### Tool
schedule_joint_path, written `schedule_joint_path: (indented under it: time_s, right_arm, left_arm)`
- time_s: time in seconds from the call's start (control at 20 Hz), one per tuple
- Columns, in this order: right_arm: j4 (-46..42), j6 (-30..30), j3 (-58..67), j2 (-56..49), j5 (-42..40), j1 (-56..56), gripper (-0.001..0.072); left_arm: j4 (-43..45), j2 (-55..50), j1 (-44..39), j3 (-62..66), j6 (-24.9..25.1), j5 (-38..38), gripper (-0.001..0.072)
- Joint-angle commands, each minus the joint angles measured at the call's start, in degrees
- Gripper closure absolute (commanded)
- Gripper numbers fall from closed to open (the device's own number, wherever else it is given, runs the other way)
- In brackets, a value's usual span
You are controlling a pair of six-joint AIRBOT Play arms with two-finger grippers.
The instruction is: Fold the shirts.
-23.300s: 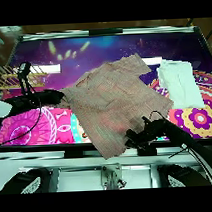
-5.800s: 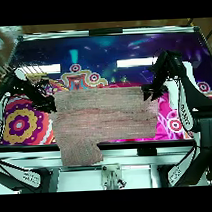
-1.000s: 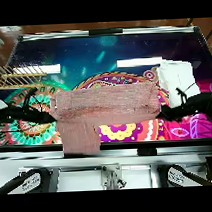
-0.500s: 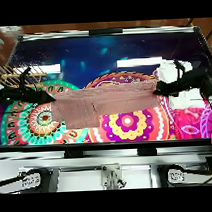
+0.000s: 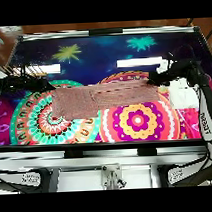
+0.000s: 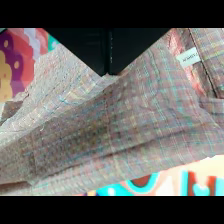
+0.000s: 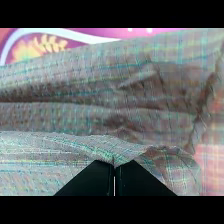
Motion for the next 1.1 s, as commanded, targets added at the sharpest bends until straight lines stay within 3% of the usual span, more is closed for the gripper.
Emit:
schedule_joint_path:
  time_s: [0.0, 0.2, 0.25, 0.3, 0.35, 0.6, 0.65, 0.7, 0.9, 1.05]
  right_arm:
    - [0.1, 2.2, 1.0, -2.7, 4.4, 1.5, 0.0662]
    - [0.2, 3.0, 1.0, -4.8, 4.4, 1.9, 0.0634]
    - [0.2, 2.9, 1.0, -5.1, 4.4, 2.1, 0.0631]
    - [0.2, 2.8, 1.0, -5.0, 4.4, 2.1, 0.0388]
    - [-0.1, 2.4, 1.0, -4.7, 4.1, 1.8, 0.0175]
    - [-10.5, 3.7, 1.2, 0.0, 1.4, -2.4, 0.0163]
    - [-11.0, 4.9, 1.2, 0.2, 0.0, -3.7, 0.0130]
    - [-10.6, 5.4, 1.2, 0.0, -1.8, -4.7, 0.0045]
    - [-8.4, 5.3, 1.2, -2.7, -7.0, -6.6, 0.0045]
    - [-1.8, 4.2, 1.2, -5.6, -7.1, -6.8, 0.0045]
  left_arm:
    - [-0.2, -3.1, 0.7, 1.2, -1.9, 2.4, 0.0683]
    - [-0.3, -6.9, -0.3, 1.2, -3.2, 2.6, 0.0666]
    - [-0.3, -7.4, -0.9, 1.2, -3.2, 2.7, 0.0513]
    - [-0.3, -7.6, -1.4, 1.2, -3.2, 2.7, 0.0282]
    - [-0.3, -7.5, -1.4, 1.4, -3.2, 2.6, 0.0110]
    - [-0.3, -7.3, 0.2, 8.5, -4.2, -2.6, 0.0096]
    - [-0.3, -7.3, 0.1, 10.0, -5.0, -3.6, 0.0098]
    - [-0.4, -7.3, 0.1, 11.2, -5.2, -4.3, 0.0101]
    - [-0.4, -7.3, -0.7, 13.2, -6.1, -6.5, 0.0105]
    - [-0.5, -7.3, -1.8, 13.1, -6.1, -8.2, 0.0105]
